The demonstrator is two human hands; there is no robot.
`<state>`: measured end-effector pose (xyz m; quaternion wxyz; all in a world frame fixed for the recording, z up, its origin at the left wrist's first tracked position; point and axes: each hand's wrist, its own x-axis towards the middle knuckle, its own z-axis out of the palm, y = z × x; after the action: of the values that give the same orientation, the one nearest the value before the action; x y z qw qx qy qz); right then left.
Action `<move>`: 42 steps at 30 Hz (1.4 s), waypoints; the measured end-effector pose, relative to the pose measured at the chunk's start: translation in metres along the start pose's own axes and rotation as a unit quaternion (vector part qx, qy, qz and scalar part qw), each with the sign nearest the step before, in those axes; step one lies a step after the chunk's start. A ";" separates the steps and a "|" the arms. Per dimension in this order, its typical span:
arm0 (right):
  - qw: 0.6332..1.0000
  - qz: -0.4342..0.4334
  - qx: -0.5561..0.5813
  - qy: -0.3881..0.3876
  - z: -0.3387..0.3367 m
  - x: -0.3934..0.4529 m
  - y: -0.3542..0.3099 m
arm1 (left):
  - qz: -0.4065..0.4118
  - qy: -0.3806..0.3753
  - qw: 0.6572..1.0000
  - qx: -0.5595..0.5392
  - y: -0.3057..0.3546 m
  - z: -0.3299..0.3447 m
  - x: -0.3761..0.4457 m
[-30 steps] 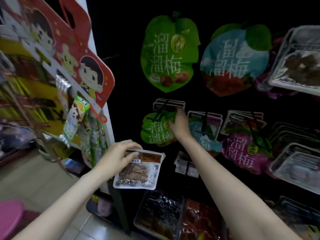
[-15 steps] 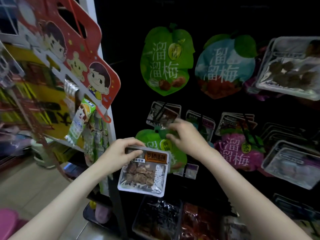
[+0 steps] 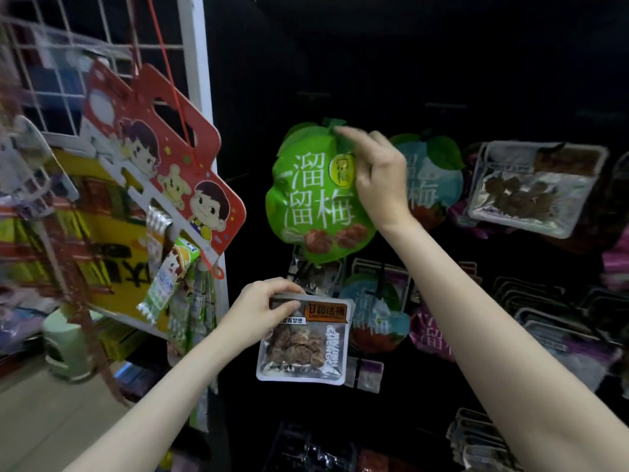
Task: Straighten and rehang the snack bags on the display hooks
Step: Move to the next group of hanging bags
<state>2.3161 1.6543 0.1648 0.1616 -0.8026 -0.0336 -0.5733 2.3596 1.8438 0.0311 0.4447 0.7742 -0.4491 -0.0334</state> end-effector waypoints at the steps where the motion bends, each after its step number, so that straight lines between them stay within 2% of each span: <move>1: 1.000 0.018 -0.020 -0.014 0.005 0.003 0.001 | -0.003 -0.001 1.000 -0.001 0.001 0.000 0.001; 5: 0.993 0.059 -0.081 -0.069 0.018 0.016 0.012 | -0.008 0.001 1.000 0.011 0.001 -0.001 0.002; 9: 0.985 0.095 -0.084 -0.121 0.015 0.014 0.015 | -0.009 0.003 1.000 0.012 0.001 -0.004 0.001; 11: 0.991 0.053 -0.070 -0.103 0.013 0.006 0.011 | -0.007 0.004 1.000 0.005 0.001 -0.006 0.000; 14: 0.996 -0.051 -0.070 -0.031 0.014 0.000 0.005 | -0.016 0.005 1.000 0.000 -0.001 -0.007 0.000; 18: 0.992 -0.099 -0.079 -0.002 0.017 0.013 -0.008 | -0.026 0.001 1.000 -0.005 0.001 -0.007 0.003; 22: 0.993 -0.055 -0.103 -0.012 0.020 0.028 -0.015 | -0.017 0.010 1.000 -0.011 0.001 -0.005 0.004; 27: 0.988 0.030 -0.120 -0.091 0.021 0.021 -0.002 | -0.004 0.023 1.000 -0.001 0.000 -0.007 0.005; 36: 0.978 0.059 -0.152 -0.129 0.022 0.026 -0.002 | -0.003 0.022 1.000 0.000 0.000 -0.005 0.012; 42: 0.982 0.066 -0.108 -0.137 0.031 0.035 -0.005 | 0.001 0.011 1.000 -0.002 0.001 -0.003 0.011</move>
<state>2.3547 1.6632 0.1894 0.1054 -0.8867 0.0593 -0.4462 2.3667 1.8369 0.0377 0.4509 0.7732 -0.4451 -0.0252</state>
